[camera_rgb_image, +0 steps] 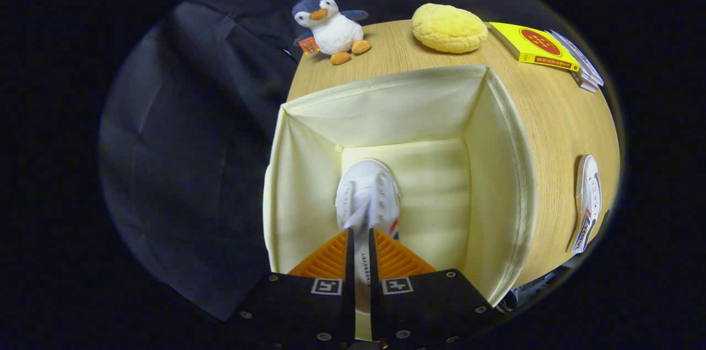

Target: Open the storage box then place both shoes into the box .Put the left shoe in first, then the right shoe, with the right side of both shoes facing outward in a uniform manner.

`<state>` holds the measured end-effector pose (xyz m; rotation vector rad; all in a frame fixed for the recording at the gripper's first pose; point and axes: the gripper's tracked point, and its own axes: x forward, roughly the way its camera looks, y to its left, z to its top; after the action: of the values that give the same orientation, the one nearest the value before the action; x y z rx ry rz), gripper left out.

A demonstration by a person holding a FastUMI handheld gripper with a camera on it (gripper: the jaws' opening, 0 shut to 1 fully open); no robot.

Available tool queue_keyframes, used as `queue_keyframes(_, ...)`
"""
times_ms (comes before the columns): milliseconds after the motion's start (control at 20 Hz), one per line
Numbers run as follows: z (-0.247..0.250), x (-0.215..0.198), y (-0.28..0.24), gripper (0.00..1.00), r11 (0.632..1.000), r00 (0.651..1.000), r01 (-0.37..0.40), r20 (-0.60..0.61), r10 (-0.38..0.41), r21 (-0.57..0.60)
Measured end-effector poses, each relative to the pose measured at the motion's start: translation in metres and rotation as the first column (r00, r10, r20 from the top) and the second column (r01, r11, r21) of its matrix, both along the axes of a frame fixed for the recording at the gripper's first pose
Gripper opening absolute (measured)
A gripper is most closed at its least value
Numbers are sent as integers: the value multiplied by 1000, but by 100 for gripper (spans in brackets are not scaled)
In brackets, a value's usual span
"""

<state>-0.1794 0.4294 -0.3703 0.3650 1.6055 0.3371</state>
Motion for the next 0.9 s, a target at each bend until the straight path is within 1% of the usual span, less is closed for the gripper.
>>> queue_keyframes(100,11,6,-8,14,999,999,-11,39,10,30)
queue_keyframes(350,35,19,-51,40,998,988,-32,153,24,54)
queue_keyframes(400,38,20,-64,45,998,984,-37,174,27,50)
queue_keyframes(450,41,22,-78,53,998,980,-40,197,29,48)
queue_keyframes(550,46,24,-109,62,999,970,-39,241,29,37)
queue_keyframes(750,47,29,-178,76,1000,939,-22,345,21,0)
queue_keyframes(900,40,22,-232,83,1000,920,7,391,4,-28)
